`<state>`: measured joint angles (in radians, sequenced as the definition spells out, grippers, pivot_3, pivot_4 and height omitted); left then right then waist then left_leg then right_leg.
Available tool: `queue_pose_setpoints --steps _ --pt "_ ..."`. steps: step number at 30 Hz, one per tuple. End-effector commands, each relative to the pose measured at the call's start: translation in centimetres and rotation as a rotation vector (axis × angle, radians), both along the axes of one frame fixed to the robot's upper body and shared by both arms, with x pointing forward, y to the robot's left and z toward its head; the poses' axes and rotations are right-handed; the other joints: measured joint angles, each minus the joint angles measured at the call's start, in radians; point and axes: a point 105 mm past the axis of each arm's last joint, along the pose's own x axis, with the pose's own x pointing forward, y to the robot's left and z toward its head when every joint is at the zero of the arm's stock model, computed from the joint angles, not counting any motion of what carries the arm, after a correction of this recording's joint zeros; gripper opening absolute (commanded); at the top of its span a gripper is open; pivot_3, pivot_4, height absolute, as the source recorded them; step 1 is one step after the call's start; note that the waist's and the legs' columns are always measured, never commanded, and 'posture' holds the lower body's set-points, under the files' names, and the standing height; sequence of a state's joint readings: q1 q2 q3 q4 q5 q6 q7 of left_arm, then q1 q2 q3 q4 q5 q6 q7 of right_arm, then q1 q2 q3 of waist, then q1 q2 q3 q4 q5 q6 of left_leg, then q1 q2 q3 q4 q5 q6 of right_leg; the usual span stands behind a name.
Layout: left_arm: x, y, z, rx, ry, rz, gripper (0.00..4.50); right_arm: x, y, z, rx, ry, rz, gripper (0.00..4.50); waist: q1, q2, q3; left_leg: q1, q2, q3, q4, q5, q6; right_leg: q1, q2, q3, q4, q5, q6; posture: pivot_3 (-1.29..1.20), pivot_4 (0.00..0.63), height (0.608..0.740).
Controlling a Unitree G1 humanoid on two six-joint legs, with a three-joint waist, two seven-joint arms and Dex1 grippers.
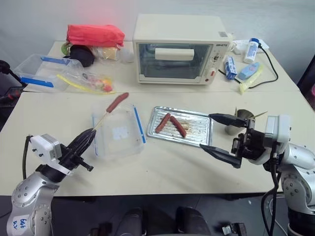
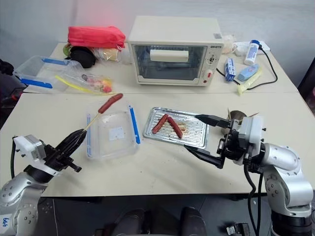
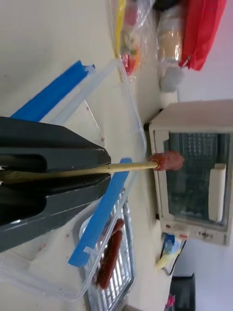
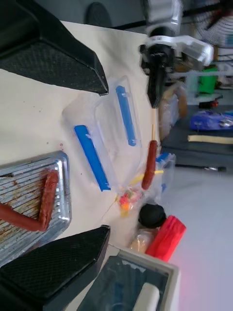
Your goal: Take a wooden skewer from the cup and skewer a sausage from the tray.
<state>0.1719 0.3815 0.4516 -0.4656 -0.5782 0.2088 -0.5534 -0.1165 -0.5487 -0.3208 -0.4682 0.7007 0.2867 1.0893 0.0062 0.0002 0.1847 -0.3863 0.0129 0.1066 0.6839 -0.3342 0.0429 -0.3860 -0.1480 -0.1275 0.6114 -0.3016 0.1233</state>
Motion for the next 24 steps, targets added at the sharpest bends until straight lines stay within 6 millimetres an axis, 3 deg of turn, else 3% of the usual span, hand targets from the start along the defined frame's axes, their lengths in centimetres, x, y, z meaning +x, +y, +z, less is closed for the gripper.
queue_pose_setpoints --steps 1,8,18,22,24 --pt "-0.5 -1.6 0.8 -0.018 -0.026 0.004 0.0 -0.6 -1.1 0.3 0.005 -0.07 -0.015 4.47 -0.001 0.0 0.0 0.0 0.0 0.0 0.0 0.0 0.0 0.0 0.0 0.001 0.0 0.0 0.0 0.0 0.15 0.74" --pt "0.5 -3.0 0.5 -0.076 -0.004 0.074 0.0 -0.6 -1.6 -0.7 -0.029 -0.069 -0.025 4.47 -0.003 0.0 0.0 0.001 0.0 0.0 0.0 0.0 0.0 0.001 0.001 0.001 -0.001 0.0 0.0 0.0 0.15 0.74" --pt "0.2 -4.4 0.4 -0.103 -0.003 0.053 3.01 -0.2 -0.8 -0.1 -0.038 -0.087 -0.017 4.5 -0.002 0.0 0.0 0.001 0.0 -0.001 0.0 0.0 0.0 0.002 0.001 0.001 -0.001 0.0 0.0 0.0 0.15 0.74" --pt "-1.5 -4.1 1.4 -0.044 -0.033 -0.097 4.27 -0.2 -0.4 0.2 -0.063 -0.082 0.006 4.5 -0.006 0.0 0.0 0.001 0.0 -0.001 0.0 0.0 0.0 0.002 0.0 0.001 -0.002 0.0 -0.001 0.0 0.15 0.74" --pt "-2.2 -3.7 0.8 0.098 -0.005 -0.168 4.46 -0.3 -0.3 0.0 -0.085 -0.061 0.028 4.5 -0.005 0.0 0.0 0.001 0.001 -0.001 0.0 0.0 0.0 0.002 0.0 0.001 -0.001 -0.001 -0.002 0.0 0.15 0.74"
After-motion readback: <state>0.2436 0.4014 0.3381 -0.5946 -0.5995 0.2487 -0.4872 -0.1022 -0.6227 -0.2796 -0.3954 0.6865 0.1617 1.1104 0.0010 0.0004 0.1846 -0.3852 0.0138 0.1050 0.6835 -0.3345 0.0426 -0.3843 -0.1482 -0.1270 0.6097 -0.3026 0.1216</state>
